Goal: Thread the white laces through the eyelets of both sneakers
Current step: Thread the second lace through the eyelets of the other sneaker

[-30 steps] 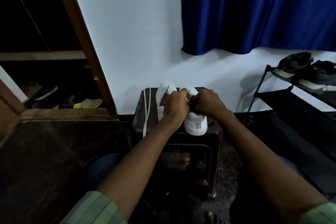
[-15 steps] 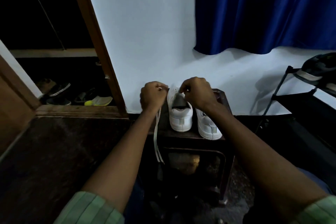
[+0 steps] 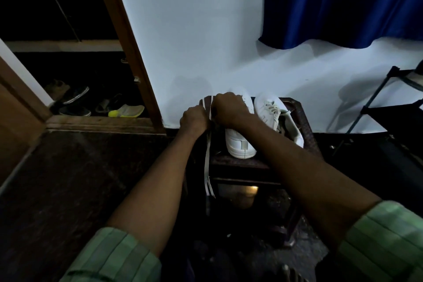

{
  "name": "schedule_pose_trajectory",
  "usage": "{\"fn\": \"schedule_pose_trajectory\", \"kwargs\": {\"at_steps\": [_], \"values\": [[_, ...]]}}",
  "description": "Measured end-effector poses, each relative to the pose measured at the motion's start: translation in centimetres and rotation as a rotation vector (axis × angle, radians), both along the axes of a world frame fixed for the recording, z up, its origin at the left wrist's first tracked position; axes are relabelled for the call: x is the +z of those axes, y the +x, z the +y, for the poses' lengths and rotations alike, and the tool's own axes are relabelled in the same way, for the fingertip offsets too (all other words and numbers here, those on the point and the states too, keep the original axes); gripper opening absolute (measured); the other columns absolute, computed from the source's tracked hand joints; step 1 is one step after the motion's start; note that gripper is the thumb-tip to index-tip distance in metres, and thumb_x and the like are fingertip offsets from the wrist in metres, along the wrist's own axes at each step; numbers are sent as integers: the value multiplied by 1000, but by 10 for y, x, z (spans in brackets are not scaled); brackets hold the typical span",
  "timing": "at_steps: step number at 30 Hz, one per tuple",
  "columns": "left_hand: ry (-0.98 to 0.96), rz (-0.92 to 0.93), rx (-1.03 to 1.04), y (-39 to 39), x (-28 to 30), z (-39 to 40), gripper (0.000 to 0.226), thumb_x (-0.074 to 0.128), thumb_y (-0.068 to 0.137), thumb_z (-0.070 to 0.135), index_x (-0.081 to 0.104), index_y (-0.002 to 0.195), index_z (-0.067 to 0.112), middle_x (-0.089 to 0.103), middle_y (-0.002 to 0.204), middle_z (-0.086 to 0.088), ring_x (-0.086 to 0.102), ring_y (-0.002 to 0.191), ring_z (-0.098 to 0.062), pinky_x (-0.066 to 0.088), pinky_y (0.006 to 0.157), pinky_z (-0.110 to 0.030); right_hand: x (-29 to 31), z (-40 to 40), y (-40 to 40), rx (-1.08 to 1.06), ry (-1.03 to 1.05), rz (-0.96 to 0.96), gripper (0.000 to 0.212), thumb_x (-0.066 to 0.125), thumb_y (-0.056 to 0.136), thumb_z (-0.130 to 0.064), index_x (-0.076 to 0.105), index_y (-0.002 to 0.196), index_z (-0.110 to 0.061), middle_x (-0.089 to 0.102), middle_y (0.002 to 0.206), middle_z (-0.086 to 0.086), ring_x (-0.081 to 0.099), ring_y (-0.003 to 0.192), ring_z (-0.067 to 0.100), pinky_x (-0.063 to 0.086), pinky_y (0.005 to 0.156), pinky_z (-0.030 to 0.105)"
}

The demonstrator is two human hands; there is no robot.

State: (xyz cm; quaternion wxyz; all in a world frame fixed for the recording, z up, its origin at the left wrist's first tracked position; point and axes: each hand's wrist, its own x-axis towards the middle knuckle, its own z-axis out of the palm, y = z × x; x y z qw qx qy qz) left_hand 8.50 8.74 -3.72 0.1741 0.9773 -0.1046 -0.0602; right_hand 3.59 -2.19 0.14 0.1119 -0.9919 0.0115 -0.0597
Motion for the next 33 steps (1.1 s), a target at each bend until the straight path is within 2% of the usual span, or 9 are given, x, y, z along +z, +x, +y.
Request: {"fn": "schedule_pose_trajectory", "kwargs": {"at_steps": [7, 11, 15, 18, 21, 23, 26, 29, 33], "values": [[55, 24, -8, -14, 9, 11, 23, 69, 93, 18, 62, 111, 6, 67, 119, -18, 66, 112, -37, 47, 75, -34, -12, 14, -23, 9, -64, -248, 16, 61, 78, -7, 73, 89, -9, 73, 93, 11, 56, 99, 34, 46, 85, 41], [9, 134, -72, -14, 11, 13, 13, 65, 92, 18, 54, 94, 11, 71, 109, -16, 69, 99, -33, 47, 72, -32, -24, 28, -56, 8, 20, -512, 18, 68, 65, 3, 71, 79, -7, 69, 84, 11, 58, 84, 35, 48, 66, 40], [-594, 393, 39, -14, 28, 24, 17, 68, 90, 17, 70, 97, 2, 74, 90, -13, 70, 74, -24, 58, 62, -31, -44, 36, -80, -138, 454, -506, 11, 61, 90, -15, 57, 100, -14, 67, 93, 12, 65, 84, 36, 50, 62, 42], [-993, 490, 26, -21, 40, 27, 13, 66, 102, 23, 70, 101, 11, 74, 90, -7, 70, 69, -15, 57, 61, -24, -40, 46, -80, -200, 640, -387, 27, 61, 93, -30, 45, 110, -18, 72, 99, 12, 68, 90, 39, 50, 68, 40], [-1265, 520, -34, -27, 48, 28, 10, 62, 105, 22, 66, 101, 13, 72, 82, -2, 71, 70, -14, 55, 60, -20, -32, 51, -64, -287, 797, -264, 30, 62, 92, -25, 50, 114, -8, 73, 103, 15, 69, 92, 39, 52, 74, 40], [-1363, 480, -38, -29, 50, 32, 11, 64, 104, 24, 67, 104, 13, 75, 84, -3, 71, 72, -16, 55, 60, -20, -26, 47, -56, -249, 980, -179, 26, 59, 92, -27, 62, 103, -4, 75, 88, 17, 71, 72, 35, 58, 64, 42], [-1287, 382, -17, -34, 51, 37, 27, 62, 104, 32, 70, 114, 8, 75, 95, -6, 68, 78, -19, 57, 68, -23, -5, 36, -53, -187, 1293, -109, 38, 49, 107, -23, 67, 95, 8, 70, 68, 19, 59, 44, 23, 40, 40, 24], [-1071, 375, -143, -45, 54, 37, 43, 54, 106, 47, 74, 122, 13, 73, 88, 0, 71, 82, -16, 57, 77, -25, 20, 23, -48, -232, 1477, -169, 38, 39, 110, -21, 67, 97, 2, 68, 66, 16, 56, 47, 21, 41, 44, 23], [-1019, 465, -236, -55, 54, 33, 50, 49, 107, 51, 77, 109, 9, 78, 88, -5, 71, 81, -22, 56, 78, -32, 46, 0, -39, -291, 1568, -209, 39, 35, 112, -21, 64, 95, -1, 68, 63, 13, 56, 47, 20, 47, 52, 29]]}}
